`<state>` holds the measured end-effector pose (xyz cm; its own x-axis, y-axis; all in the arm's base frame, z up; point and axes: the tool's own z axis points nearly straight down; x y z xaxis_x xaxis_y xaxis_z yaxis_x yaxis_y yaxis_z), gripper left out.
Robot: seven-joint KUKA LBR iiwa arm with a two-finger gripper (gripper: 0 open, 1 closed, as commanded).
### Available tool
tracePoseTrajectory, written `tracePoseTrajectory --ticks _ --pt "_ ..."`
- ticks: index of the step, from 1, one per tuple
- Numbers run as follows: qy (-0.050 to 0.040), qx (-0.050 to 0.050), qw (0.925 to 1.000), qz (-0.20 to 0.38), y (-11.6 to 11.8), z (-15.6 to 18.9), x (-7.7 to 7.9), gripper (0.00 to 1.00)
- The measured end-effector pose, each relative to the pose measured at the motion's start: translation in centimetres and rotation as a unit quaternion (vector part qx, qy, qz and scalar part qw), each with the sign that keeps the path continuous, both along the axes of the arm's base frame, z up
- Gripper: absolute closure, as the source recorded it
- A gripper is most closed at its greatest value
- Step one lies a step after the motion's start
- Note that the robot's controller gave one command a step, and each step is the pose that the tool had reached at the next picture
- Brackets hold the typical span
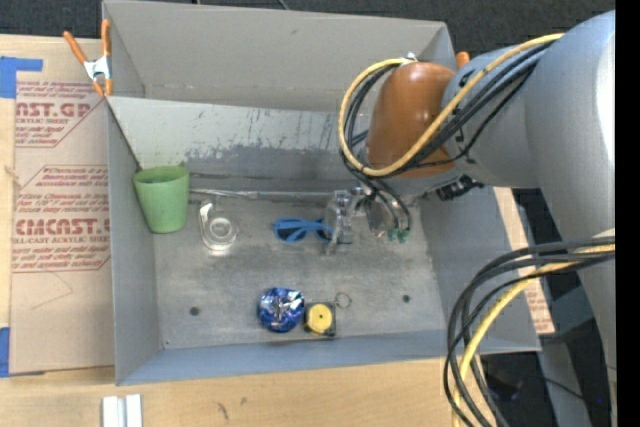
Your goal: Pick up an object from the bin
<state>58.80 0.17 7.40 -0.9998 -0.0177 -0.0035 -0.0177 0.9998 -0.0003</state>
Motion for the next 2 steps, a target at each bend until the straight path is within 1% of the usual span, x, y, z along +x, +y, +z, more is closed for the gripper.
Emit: tracePoseTrajectory --ticks 1,2 --pt "-0.0037 -0.001 0.9998 0.018 -1.2 11.0 -0.6 1.0" --pt "-0.0033 0.0 0.9785 0.206 2.2 18.2 0.7 1.0"
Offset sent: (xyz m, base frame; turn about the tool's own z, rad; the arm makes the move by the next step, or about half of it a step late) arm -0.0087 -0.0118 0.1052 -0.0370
